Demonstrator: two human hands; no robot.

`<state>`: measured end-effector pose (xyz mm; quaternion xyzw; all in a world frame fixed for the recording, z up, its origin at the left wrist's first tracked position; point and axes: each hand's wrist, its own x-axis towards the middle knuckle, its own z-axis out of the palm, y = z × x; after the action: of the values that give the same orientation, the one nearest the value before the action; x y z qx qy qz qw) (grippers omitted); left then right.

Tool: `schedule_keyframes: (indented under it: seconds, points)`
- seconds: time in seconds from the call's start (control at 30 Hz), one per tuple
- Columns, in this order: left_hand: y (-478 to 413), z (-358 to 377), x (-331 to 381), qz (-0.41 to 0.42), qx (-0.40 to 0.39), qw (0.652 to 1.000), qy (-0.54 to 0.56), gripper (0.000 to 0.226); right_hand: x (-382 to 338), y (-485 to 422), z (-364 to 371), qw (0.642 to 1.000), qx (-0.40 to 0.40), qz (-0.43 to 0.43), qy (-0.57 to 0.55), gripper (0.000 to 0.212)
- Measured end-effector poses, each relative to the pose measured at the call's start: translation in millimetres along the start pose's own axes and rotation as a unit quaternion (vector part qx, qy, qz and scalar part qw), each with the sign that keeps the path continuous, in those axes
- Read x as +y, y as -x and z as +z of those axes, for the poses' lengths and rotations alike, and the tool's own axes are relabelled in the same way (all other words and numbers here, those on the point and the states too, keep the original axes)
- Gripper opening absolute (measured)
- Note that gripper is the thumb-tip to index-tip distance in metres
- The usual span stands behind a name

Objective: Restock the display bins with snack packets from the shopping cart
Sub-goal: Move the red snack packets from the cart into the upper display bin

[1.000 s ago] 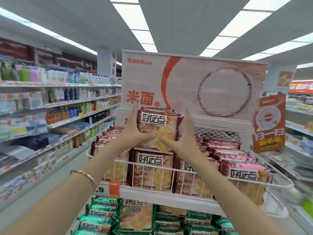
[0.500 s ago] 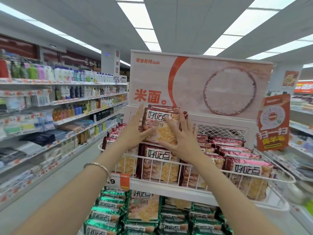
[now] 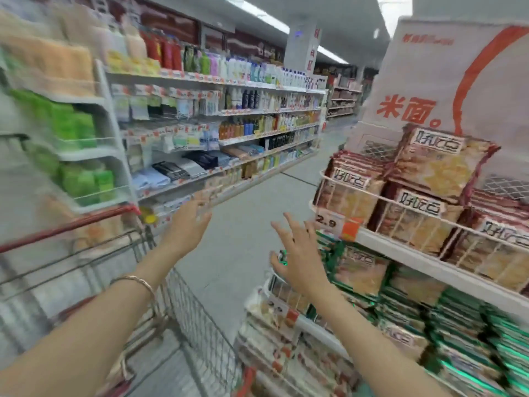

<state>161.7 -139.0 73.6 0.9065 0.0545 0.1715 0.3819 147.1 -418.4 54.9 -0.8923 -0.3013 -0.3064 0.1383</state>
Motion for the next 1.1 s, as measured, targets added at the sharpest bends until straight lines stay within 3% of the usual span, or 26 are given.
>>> schedule_keyframes:
  seconds: [0.17, 0.27, 0.33, 0.4, 0.43, 0.53, 0.63, 0.73, 0.83, 0.9, 0.97, 1.1]
  points:
    - [117, -36, -155, -0.189, -0.070, 0.975, -0.095, 0.049, -99, 59, 116, 0.977, -0.206, -0.039, -0.045, 0.061]
    - [174, -36, -209, -0.289, -0.086, 0.948, -0.100, 0.054, -145, 84, 161, 0.938, -0.335, -0.061, -0.055, 0.070]
    - [200, -36, -225, -0.328, -0.108, 0.934, -0.094, 0.040, -170, 96, 184, 0.914, -0.396, -0.067, -0.059, 0.076]
    - [217, -31, -243, -0.343, -0.119, 0.929, -0.070, 0.018, -187, 105, 205, 0.893, -0.439, -0.080, -0.060, 0.079]
    - [224, -29, -249, -0.347, -0.120, 0.928, -0.060, 0.018, -191, 108, 215, 0.884, -0.456, -0.091, -0.054, 0.080]
    - [238, -12, -282, -0.392, -0.133, 0.910, -0.037, 0.033, -192, 108, 247, 0.861, -0.491, -0.128, -0.034, 0.082]
    - [238, 5, -299, -0.426, -0.139, 0.893, -0.035, 0.024, -187, 98, 278, 0.846, -0.511, -0.153, -0.030, 0.083]
    - [222, 24, -311, -0.453, -0.129, 0.879, -0.076, 0.030, -185, 82, 313, 0.820, -0.540, -0.187, -0.012, 0.082]
    - [199, 50, -324, -0.490, -0.140, 0.859, -0.060, 0.051, -182, 69, 355, 0.801, -0.565, -0.197, -0.018, 0.081]
    - [183, 72, -339, -0.535, -0.138, 0.833, 0.027, 0.066, -178, 63, 383, 0.788, -0.577, -0.214, -0.026, 0.080]
    - [172, 93, -361, -0.605, -0.100, 0.783, 0.105, 0.060, -175, 55, 409, 0.771, -0.595, -0.224, -0.037, 0.079]
    - [159, 127, -416, -0.740, 0.047, 0.624, 0.247, 0.038, -169, 36, 466, 0.772, -0.586, -0.233, -0.076, 0.069]
